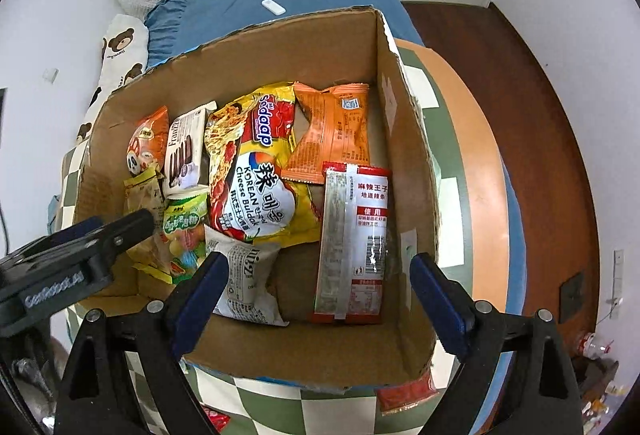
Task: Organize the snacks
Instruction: 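Carry the white pack and spicy strip pack into the box, open both tools, then move both open tools back over the snacks on the blanket, then grasp the egg-yolk snack with the left tool while the right tool grasps the brown jelly pack, then carry the egg-yolk snack and brown jelly pack into the box, open both tools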
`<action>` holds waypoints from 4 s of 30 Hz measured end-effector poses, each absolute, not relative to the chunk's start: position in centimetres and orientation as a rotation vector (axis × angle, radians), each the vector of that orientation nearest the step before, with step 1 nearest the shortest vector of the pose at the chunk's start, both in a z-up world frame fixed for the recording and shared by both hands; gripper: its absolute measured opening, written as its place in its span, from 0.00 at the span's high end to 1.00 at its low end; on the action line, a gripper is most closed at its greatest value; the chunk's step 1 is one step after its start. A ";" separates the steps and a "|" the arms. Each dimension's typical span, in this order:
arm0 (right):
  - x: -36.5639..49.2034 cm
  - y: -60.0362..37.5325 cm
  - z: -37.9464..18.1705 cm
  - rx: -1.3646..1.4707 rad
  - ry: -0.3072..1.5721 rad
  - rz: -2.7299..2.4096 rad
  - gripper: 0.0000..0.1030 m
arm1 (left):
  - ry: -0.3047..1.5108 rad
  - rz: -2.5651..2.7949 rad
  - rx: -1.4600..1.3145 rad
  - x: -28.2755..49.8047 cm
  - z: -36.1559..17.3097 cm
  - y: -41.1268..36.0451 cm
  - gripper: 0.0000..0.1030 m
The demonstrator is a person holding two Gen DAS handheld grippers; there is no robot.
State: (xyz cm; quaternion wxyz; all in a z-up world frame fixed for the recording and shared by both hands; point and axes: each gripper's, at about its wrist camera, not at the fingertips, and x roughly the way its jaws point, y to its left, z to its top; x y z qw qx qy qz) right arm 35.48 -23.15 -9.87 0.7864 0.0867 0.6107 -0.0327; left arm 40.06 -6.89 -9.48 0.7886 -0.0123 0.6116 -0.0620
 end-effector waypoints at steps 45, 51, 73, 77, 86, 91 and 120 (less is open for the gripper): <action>19.2 -26.4 -8.5 0.365 1.146 -0.102 0.20 | 1.392 0.009 -0.042 26.3 -16.5 2.8 0.20; 19.4 -29.1 -13.5 0.361 1.217 -0.188 0.24 | 1.492 -0.050 -0.044 27.3 -21.7 0.8 0.20; 16.4 -19.5 -23.1 0.155 1.472 0.001 0.36 | 1.624 -0.112 -0.080 22.6 -26.6 0.4 0.40; 16.6 -19.7 -23.8 0.190 1.488 0.011 0.30 | 1.609 -0.097 -0.070 22.0 -26.6 0.0 0.42; 16.4 -17.6 -23.1 0.067 1.446 0.006 0.43 | 1.591 -0.118 -0.074 21.5 -23.5 -1.1 0.49; 16.5 -16.4 -20.4 0.095 1.403 0.047 0.43 | 1.559 -0.183 -0.148 21.5 -19.8 -1.1 0.49; 40.5 -22.6 -10.4 0.255 1.249 0.022 0.43 | 1.497 -0.321 -0.127 47.7 -12.8 -9.9 0.49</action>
